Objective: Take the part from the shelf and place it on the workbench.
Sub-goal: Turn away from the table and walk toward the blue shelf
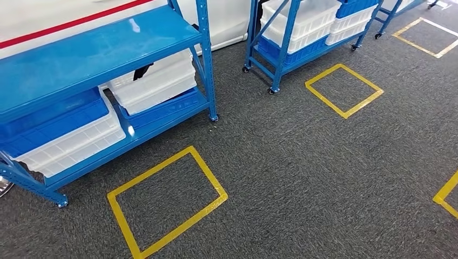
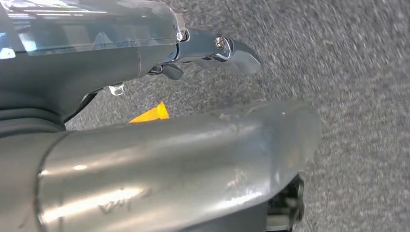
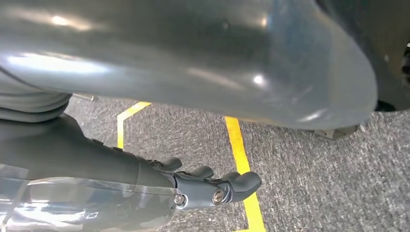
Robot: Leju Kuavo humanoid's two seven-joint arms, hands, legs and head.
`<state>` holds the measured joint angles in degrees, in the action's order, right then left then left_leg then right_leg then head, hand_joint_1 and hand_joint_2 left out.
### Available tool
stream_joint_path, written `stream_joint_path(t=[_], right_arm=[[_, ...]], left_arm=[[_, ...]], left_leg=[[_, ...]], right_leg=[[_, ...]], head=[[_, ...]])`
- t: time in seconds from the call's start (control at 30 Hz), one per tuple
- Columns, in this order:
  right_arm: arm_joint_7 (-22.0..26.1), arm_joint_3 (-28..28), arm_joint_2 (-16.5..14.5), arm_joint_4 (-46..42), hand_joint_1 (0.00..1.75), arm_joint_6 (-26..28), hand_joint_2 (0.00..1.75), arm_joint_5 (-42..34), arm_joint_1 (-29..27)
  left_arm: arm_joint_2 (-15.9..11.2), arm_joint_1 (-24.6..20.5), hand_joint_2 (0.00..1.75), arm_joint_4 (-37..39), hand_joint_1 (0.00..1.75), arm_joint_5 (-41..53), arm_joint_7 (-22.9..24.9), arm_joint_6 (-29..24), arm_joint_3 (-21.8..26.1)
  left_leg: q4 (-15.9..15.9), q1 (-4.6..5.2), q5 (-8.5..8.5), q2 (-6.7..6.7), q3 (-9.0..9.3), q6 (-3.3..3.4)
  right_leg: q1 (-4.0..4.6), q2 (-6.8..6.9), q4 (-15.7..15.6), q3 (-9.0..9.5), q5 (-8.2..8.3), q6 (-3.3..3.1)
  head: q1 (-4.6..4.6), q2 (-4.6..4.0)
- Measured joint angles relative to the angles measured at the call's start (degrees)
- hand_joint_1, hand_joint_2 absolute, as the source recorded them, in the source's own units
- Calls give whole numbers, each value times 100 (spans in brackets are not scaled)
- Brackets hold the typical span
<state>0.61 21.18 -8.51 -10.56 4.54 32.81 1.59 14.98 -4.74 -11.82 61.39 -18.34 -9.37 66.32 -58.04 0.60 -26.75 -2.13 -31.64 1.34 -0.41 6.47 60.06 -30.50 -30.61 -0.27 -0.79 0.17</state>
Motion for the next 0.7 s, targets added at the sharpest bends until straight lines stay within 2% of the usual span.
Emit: stream_joint_path(t=[0.03, 0.1, 0.13, 0.17, 0.2, 0.23, 0.27, 0.3, 0.33, 0.37, 0.4, 0.47, 0.53, 0.6, 0.63, 0.67, 0.7], right_arm=[[-1, 0, 0, -1, 0, -1, 0, 1, 2], [-1, 1, 3, -1, 0, -14, 0, 2, -15], [-2, 2, 4, 0, 0, -23, 0, 2, -25], [-3, 2, 6, 1, 0, -33, 0, 1, -35], [-3, 3, 7, 2, 0, -40, 0, 0, -43], [-4, 3, 8, 2, 0, -46, 0, 0, -47], [-4, 4, 8, 2, 0, -50, 0, -1, -49], [-4, 5, 9, 3, 0, -53, 0, 0, -50], [-5, 6, 9, 3, 0, -55, 0, 0, -49], [-5, 6, 9, 3, 0, -57, 0, 1, -47], [-6, 7, 9, 3, 0, -60, 0, 1, -41], [-7, 7, 2, 2, 0, -65, 0, 1, -24], [-9, 8, -9, 3, 0, -69, 0, 2, -22], [-14, 9, -14, 4, 0, -72, 0, 3, -43], [-16, 10, -14, 4, 0, -72, 0, 3, -53], [-18, 11, -14, 3, 0, -73, 0, 4, -59], [-19, 12, -14, 3, 0, -74, 0, 4, -60]], left_arm=[[1, -1, 0, 0, 0, 10, 5, 3, 1], [5, -18, 0, 0, 0, 33, 21, 17, 1], [7, -25, 0, 0, 0, 42, 27, 27, 1], [8, -26, 0, 0, 0, 45, 32, 37, 1], [8, -24, 0, 0, 0, 46, 37, 41, 1], [9, -22, 0, 0, 0, 46, 42, 44, 1], [9, -22, 0, 0, 0, 46, 45, 44, 1], [10, -24, 0, 0, 0, 47, 48, 43, 1], [11, -29, 0, 0, 0, 47, 49, 43, 1], [13, -32, 0, 0, 0, 47, 49, 43, 1], [14, -33, 0, 0, 0, 47, 49, 43, 1], [14, -21, 0, 0, 0, 47, 49, 42, 1], [13, -16, 0, 0, 0, 51, 49, 37, 1], [12, -28, 0, 0, 0, 57, 49, 30, 1], [12, -33, 0, 0, 0, 61, 49, 23, 1], [12, -30, 0, 0, 0, 63, 49, 16, 1], [12, -24, 0, 0, 0, 65, 49, 8, 1]], left_leg=[[36, -21, 33, 62, 18, 32], [56, -31, 67, 192, 22, 68], [52, -28, 73, 268, 14, 77], [47, -27, 74, 350, 13, 78], [40, -28, 72, 435, 16, 76], [29, -31, 67, 522, 22, 68], [11, -36, 58, 607, 26, 55], [-17, -32, 43, 682, 22, 32], [-48, -28, 25, 752, 9, 3], [-72, -28, 10, 806, -12, -27], [-85, -28, -1, 853, -37, -61], [-97, -53, -13, 910, -66, -126], [-313, -52, -160, 720, -158, -187], [-927, -58, -503, 427, -448, -235], [-1293, -72, -664, 353, -630, -256], [-1554, -84, -745, 312, -761, -270], [-1636, -92, -722, 284, -805, -276]], right_leg=[[-7, -159, 158, -61, -116, 26], [-26, -506, 812, -377, -474, 51], [-29, -580, 1180, -571, -613, 57], [-31, -612, 1430, -716, -656, 63], [-34, -624, 1482, -774, -578, 67], [-38, -641, 1314, -730, -387, 67], [-46, -692, 973, -603, -139, 64], [-49, -798, 594, -453, 63, 57], [-58, -892, 284, -333, 198, 46], [-57, -958, 91, -258, 254, 30], [-49, -979, 24, -234, 242, 7], [-40, -872, -4, -219, 247, -63], [-51, -754, -45, -197, 261, -136], [-45, -610, -65, -179, 252, -182], [-36, -527, -64, -174, 241, -196], [-28, -445, -63, -168, 229, -202], [-25, -367, -62, -159, 216, -203]], head=[[7, 0], [21, 0], [25, 0], [26, 0], [27, 0], [28, 0], [28, 0], [30, 0], [31, 0], [33, 0], [34, 0], [35, -1], [5, -1], [-36, 0], [-46, 0], [-45, 0], [-46, 0]])
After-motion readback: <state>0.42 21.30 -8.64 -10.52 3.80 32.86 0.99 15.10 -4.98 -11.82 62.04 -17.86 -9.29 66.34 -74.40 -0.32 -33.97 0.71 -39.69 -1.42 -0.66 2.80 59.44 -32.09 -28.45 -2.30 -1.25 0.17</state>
